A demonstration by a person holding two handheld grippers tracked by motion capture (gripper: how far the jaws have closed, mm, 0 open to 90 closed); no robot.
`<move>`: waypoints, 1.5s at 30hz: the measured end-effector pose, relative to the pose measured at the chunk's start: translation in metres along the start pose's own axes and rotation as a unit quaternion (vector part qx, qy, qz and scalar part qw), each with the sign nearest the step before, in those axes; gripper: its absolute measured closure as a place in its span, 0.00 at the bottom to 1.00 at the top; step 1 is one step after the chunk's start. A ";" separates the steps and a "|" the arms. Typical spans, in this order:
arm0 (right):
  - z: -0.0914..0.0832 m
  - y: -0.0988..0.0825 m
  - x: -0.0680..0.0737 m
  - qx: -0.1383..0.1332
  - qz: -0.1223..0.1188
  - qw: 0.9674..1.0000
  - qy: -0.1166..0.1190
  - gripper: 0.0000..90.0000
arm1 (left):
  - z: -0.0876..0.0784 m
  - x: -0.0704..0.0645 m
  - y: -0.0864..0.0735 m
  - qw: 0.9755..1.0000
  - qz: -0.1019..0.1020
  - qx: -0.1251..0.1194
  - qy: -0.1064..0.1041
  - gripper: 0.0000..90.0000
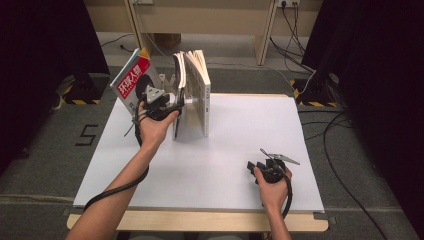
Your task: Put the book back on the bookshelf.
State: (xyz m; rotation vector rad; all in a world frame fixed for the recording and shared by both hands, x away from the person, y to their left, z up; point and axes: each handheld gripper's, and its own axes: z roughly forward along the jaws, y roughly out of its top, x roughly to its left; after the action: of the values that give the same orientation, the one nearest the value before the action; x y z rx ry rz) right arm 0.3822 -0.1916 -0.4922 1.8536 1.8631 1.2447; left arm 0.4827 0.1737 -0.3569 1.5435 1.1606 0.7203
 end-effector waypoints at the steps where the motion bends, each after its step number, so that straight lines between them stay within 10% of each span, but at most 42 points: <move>1: 0.000 0.000 0.000 0.001 0.000 1.000 0.000 0.62 | 0.000 0.000 0.000 1.000 0.000 0.001 -0.001 0.45; 45: 0.001 -0.001 0.000 -0.002 -0.010 1.000 -0.001 0.61 | -0.032 0.022 -0.035 0.999 -0.015 0.042 -0.020 0.43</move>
State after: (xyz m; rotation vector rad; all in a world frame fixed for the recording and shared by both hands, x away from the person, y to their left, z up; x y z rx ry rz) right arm 0.3820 -0.1910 -0.4929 1.8298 1.8716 1.2377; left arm 0.4508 0.2062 -0.3833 1.6007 1.1936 0.6247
